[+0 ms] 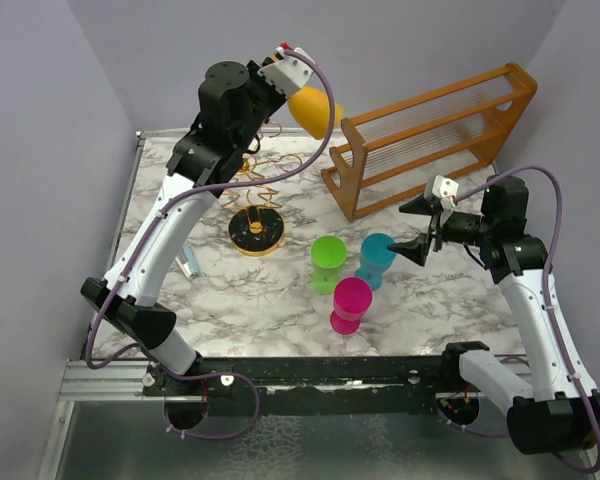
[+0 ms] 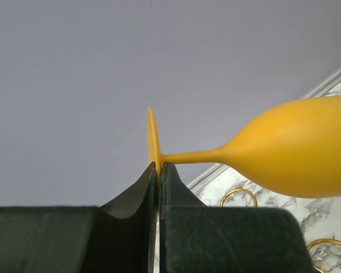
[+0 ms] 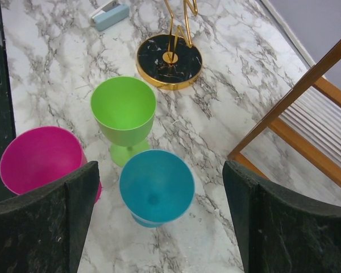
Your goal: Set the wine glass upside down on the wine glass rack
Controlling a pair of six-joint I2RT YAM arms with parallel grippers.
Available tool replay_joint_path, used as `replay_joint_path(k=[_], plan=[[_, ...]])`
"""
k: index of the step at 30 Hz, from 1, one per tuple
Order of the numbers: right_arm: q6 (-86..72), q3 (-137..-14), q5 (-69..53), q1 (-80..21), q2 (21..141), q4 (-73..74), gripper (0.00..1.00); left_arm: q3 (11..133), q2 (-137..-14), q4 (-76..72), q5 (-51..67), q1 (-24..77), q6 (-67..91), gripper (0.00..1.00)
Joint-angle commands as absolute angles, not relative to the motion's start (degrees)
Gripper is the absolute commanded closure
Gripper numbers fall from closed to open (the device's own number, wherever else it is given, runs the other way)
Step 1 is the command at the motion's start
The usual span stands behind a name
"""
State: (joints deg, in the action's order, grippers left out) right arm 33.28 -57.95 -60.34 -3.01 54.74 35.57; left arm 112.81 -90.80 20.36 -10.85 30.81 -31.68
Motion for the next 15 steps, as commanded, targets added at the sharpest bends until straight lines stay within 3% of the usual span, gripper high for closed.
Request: replay_joint_path(k=[1, 15], plan=[[32.28, -56.95, -62.35, -2.89, 53.59, 32.82, 0.11, 113.46, -91.76, 16.70, -12.24, 32.57, -38.72, 1.00], [32.70, -55.82, -61.81, -2.90, 53.60, 32.61, 0.11, 104.77, -93.07, 14.51, -16.08, 35.60, -50.51, 1.00]])
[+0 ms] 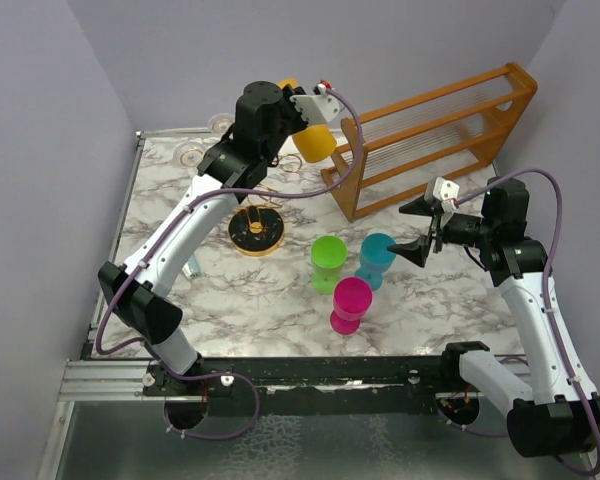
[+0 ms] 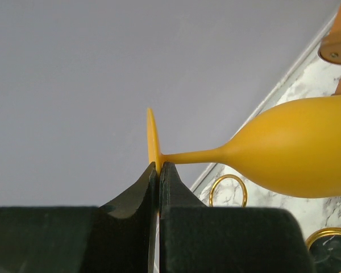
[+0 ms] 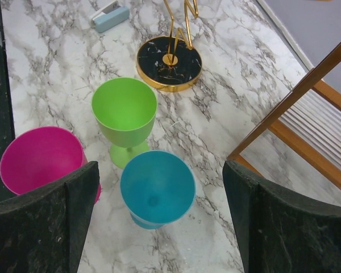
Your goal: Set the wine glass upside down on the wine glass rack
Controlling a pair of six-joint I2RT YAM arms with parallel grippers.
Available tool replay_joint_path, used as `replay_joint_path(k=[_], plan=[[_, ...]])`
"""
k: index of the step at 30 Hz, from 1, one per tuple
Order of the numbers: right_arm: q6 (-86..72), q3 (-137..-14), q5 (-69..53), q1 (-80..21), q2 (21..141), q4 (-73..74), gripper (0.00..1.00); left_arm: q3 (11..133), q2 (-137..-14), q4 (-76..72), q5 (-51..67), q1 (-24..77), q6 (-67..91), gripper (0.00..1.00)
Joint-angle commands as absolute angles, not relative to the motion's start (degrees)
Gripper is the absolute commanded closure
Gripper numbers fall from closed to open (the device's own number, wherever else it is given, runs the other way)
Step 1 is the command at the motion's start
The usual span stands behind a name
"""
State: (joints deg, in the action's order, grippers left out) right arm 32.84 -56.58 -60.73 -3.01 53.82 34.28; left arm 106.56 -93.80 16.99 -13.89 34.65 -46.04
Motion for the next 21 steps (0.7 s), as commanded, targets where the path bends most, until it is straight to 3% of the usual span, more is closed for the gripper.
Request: replay_joint_path(k=[1, 21], plan=[[32.63, -55.77, -61.79, -2.90, 53.61, 32.61, 0.11, 104.24, -92.93, 14.69, -15.96, 35.74, -51.10, 1.00], [32.61, -54.95, -61.28, -2.90, 53.36, 32.04, 0.11, 97.18, -90.30, 20.75, -17.52, 37.18, -55.17, 0.99]])
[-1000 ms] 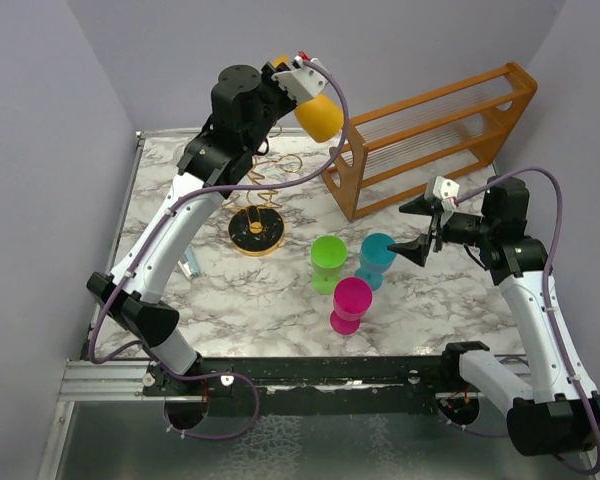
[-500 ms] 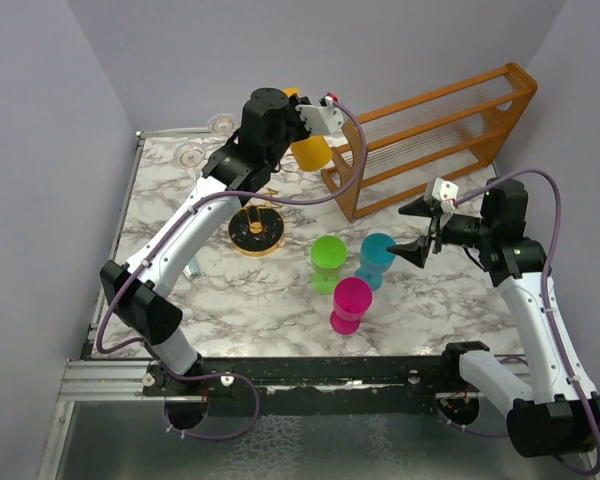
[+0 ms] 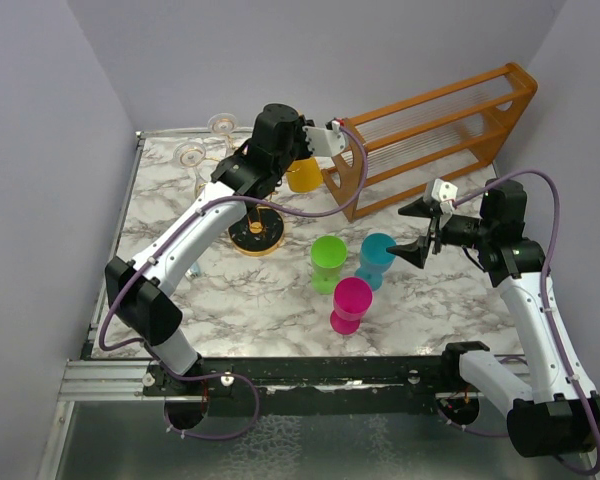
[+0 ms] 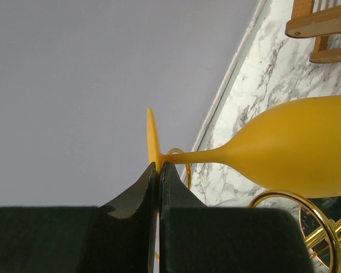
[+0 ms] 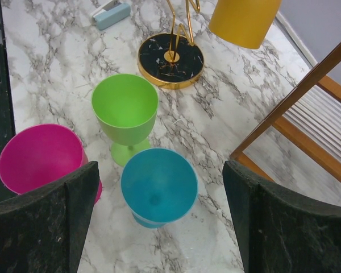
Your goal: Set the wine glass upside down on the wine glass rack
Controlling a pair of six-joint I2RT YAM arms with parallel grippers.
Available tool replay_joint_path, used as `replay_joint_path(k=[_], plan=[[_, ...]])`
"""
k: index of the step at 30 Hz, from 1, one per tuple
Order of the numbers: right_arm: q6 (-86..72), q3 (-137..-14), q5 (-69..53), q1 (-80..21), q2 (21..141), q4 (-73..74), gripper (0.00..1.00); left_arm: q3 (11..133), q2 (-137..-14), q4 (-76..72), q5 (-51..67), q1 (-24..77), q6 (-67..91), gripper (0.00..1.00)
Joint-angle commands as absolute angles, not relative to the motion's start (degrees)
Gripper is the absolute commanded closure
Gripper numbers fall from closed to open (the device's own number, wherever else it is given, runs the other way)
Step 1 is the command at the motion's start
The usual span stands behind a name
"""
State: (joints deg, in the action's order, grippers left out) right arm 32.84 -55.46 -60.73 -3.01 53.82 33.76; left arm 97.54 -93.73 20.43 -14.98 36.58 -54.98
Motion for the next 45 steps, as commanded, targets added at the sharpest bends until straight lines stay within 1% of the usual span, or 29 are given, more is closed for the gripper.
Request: replay_joint_path(k=[1, 15, 27, 45], plan=[[32.61, -54.93, -61.25, -2.90, 53.44, 31.95, 0.11, 97.06, -90.13, 20.94, -17.94, 37.24, -55.12, 0.99], [32.52, -54.54, -61.27, -2.90, 53.54, 31.75, 0.11, 95.93, -88.62, 22.68, -21.94, 37.35, -52.26, 0.99], [32.52, -54.40, -61.29, -2.89, 53.58, 31.64, 0.11, 98.07, -90.85, 25.35, -26.65, 37.35, -46.24, 1.00], [32.55, -54.23, -61.22, -2.88, 53.51, 31.56, 0.10, 101.32, -94.71, 26.62, -31.55, 37.35, -47.59, 1.00]])
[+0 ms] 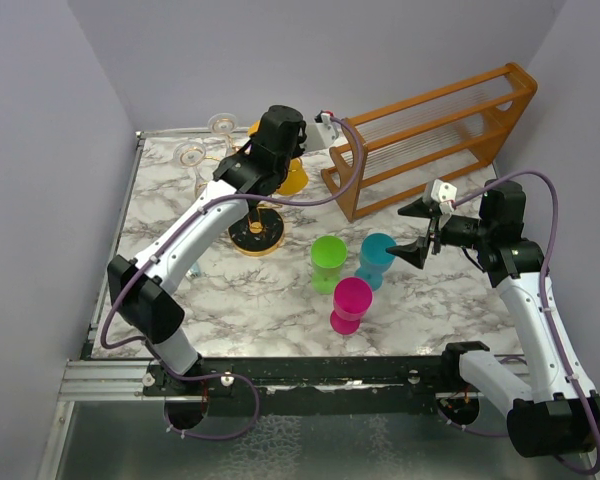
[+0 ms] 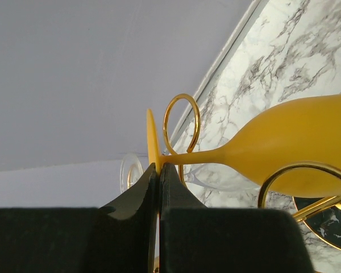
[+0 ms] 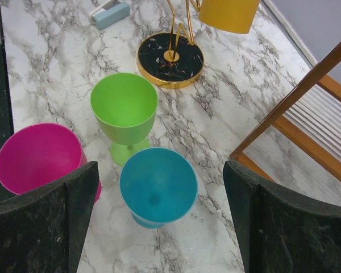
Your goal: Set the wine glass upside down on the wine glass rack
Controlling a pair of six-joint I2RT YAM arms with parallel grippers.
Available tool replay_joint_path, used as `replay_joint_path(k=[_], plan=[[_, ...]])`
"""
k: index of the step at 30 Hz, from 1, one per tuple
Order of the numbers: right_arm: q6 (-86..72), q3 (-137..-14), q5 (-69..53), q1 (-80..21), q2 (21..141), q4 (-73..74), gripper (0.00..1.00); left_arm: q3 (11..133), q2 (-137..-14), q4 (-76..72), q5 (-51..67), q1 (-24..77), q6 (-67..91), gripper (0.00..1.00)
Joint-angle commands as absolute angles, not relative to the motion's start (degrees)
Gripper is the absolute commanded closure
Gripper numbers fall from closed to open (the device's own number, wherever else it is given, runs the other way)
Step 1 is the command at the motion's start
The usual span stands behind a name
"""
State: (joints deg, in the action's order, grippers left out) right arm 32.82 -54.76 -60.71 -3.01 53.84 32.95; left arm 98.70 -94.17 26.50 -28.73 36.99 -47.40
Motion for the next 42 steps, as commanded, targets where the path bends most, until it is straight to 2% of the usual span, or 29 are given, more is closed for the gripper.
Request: replay_joint_path(k=[1, 24, 42], plan=[[32.59, -54.23, -61.21, -2.87, 53.46, 31.54, 0.10, 101.60, -94.93, 26.61, -31.60, 37.31, -47.47, 1.00], [32.61, -54.18, -61.07, -2.89, 53.27, 31.68, 0.10, 105.02, -100.46, 25.03, -35.24, 37.27, -50.61, 1.00], [32.78, -54.06, -60.66, -2.88, 53.39, 31.60, 0.10, 107.69, -102.72, 26.63, -32.60, 37.27, -48.36, 0.82]])
